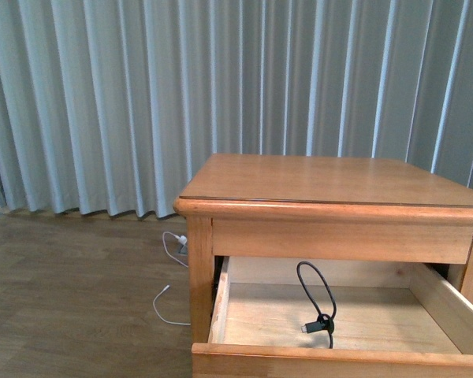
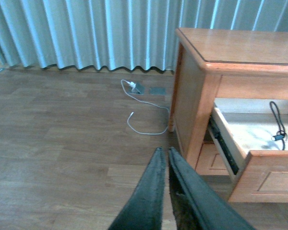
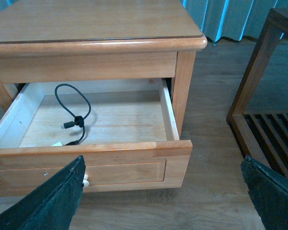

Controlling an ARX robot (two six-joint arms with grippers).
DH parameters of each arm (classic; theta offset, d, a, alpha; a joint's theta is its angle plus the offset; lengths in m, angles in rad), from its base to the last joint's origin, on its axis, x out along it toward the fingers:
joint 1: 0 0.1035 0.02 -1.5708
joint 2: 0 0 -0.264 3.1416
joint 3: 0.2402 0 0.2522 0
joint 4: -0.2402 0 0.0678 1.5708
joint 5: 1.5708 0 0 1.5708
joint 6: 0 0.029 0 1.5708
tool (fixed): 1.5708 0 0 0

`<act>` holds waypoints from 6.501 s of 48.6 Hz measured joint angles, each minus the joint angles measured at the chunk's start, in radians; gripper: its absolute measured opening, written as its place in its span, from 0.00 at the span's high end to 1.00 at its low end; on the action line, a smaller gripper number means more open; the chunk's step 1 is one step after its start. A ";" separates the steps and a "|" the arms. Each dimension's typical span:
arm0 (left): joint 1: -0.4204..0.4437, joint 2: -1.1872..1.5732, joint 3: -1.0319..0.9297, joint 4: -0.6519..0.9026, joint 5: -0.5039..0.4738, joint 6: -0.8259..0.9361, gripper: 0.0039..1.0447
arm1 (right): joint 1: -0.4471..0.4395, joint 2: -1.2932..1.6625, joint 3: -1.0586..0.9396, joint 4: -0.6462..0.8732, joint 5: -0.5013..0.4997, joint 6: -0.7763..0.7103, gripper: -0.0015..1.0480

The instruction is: Put charger into drawer

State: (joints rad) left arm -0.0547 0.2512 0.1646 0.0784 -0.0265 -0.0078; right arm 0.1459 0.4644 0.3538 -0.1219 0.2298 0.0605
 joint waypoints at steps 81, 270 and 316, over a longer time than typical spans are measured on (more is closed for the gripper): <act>0.052 -0.249 -0.152 -0.084 0.026 0.000 0.06 | 0.038 0.041 -0.084 0.315 0.109 -0.195 0.08; 0.052 -0.249 -0.152 -0.084 0.026 0.003 0.05 | 0.077 1.431 0.693 0.491 0.060 0.352 0.08; 0.052 -0.249 -0.152 -0.084 0.026 0.003 0.05 | -0.024 0.289 0.238 0.105 -0.162 0.230 0.08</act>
State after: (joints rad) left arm -0.0029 0.0017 0.0124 -0.0059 -0.0006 -0.0048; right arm 0.1223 0.7536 0.5919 -0.0170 0.0677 0.2905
